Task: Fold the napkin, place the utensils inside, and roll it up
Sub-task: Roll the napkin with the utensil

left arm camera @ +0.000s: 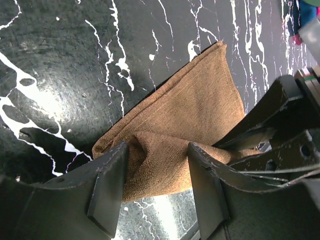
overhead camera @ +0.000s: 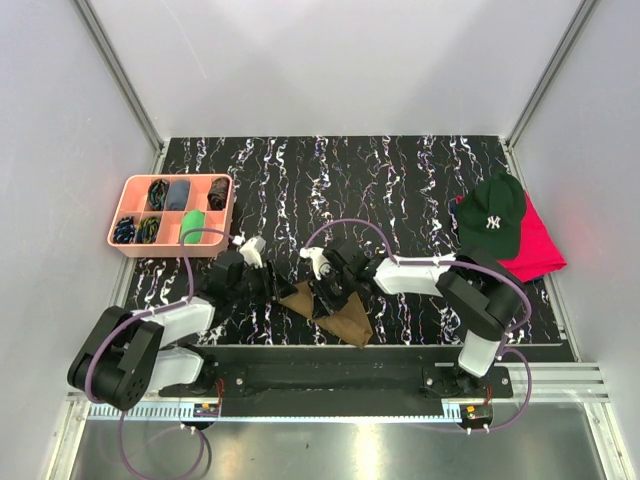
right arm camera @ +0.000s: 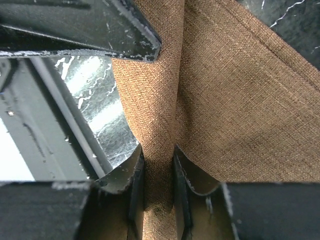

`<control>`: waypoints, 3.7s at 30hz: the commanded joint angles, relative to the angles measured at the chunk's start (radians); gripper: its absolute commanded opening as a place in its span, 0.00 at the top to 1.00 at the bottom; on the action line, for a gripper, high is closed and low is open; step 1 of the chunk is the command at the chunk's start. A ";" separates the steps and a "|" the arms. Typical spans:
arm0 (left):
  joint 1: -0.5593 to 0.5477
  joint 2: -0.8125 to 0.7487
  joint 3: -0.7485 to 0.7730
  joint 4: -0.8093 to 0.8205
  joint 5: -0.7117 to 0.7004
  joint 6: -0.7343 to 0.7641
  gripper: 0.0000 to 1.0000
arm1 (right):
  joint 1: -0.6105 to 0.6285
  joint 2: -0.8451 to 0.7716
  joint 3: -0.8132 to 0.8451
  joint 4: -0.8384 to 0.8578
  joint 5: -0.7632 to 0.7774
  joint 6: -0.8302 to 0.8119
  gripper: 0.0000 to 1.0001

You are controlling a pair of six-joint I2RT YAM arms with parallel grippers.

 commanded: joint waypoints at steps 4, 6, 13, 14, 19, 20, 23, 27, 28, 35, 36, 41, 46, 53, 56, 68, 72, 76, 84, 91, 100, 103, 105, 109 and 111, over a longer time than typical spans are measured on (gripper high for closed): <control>0.000 0.043 -0.010 0.120 -0.012 0.024 0.50 | -0.034 0.081 -0.031 -0.017 -0.084 0.011 0.73; -0.002 0.066 -0.008 0.138 0.003 0.028 0.55 | -0.039 0.099 -0.028 -0.017 -0.093 0.014 0.72; -0.002 0.184 -0.002 0.169 0.037 0.030 0.67 | -0.050 0.113 -0.021 -0.019 -0.076 0.028 0.66; 0.000 0.192 -0.001 0.169 0.040 0.030 0.68 | -0.051 0.107 -0.019 -0.024 -0.061 0.035 0.58; -0.002 0.224 0.021 0.147 0.048 0.041 0.69 | -0.053 0.070 -0.008 -0.050 -0.003 0.046 0.41; -0.002 0.224 0.022 0.147 0.054 0.044 0.69 | -0.053 0.061 -0.005 -0.062 0.000 0.046 0.40; -0.002 0.224 0.031 0.141 0.063 0.051 0.69 | -0.054 0.038 0.007 -0.089 0.020 0.040 0.39; -0.003 0.216 0.039 0.127 0.080 0.074 0.70 | -0.053 -0.002 0.028 -0.129 0.059 0.024 0.38; -0.003 0.215 0.042 0.123 0.083 0.079 0.70 | -0.053 -0.011 0.033 -0.140 0.079 0.021 0.38; -0.003 0.210 0.067 0.081 0.092 0.107 0.70 | -0.048 -0.143 0.061 -0.212 0.165 -0.003 0.33; -0.003 0.210 0.070 0.077 0.094 0.108 0.70 | -0.042 -0.155 0.062 -0.217 0.198 -0.006 0.32; -0.003 0.213 0.085 0.058 0.094 0.116 0.70 | 0.034 -0.232 0.067 -0.228 0.318 -0.034 0.30; -0.002 0.215 0.102 0.028 0.089 0.120 0.70 | 0.129 -0.214 0.079 -0.251 0.474 -0.071 0.29; -0.003 0.227 0.113 0.020 0.091 0.107 0.70 | 0.197 -0.143 0.097 -0.255 0.571 -0.106 0.28; -0.005 0.232 0.117 0.018 0.094 0.105 0.70 | 0.208 -0.119 0.104 -0.254 0.582 -0.121 0.28; -0.005 0.227 0.131 0.029 0.109 0.084 0.59 | 0.209 -0.020 0.094 -0.257 0.544 -0.120 0.39; -0.005 0.178 0.137 0.008 0.086 0.068 0.49 | 0.209 -0.008 0.078 -0.248 0.517 -0.088 0.51; -0.003 0.102 0.145 -0.038 0.037 0.053 0.40 | 0.208 -0.014 0.041 -0.209 0.465 -0.060 0.60; 0.001 -0.062 0.114 -0.144 -0.118 0.059 0.32 | 0.150 -0.037 -0.025 -0.117 0.295 -0.034 0.65; 0.009 -0.176 0.039 -0.103 -0.149 0.047 0.34 | 0.071 -0.023 -0.044 -0.074 0.102 -0.031 0.66; 0.009 -0.166 -0.018 0.018 -0.073 0.061 0.42 | -0.004 0.035 -0.039 -0.067 -0.064 -0.034 0.67; 0.009 -0.133 -0.018 0.038 -0.058 0.062 0.46 | -0.021 0.050 -0.038 -0.065 -0.085 -0.034 0.67; 0.009 -0.118 -0.019 0.048 -0.049 0.064 0.48 | -0.030 0.056 -0.034 -0.065 -0.095 -0.035 0.67; 0.009 -0.083 -0.021 0.052 -0.043 0.067 0.52 | -0.044 0.084 -0.025 -0.065 -0.125 -0.034 0.67; 0.009 -0.058 -0.024 0.064 -0.037 0.065 0.54 | -0.051 0.095 -0.019 -0.065 -0.142 -0.035 0.67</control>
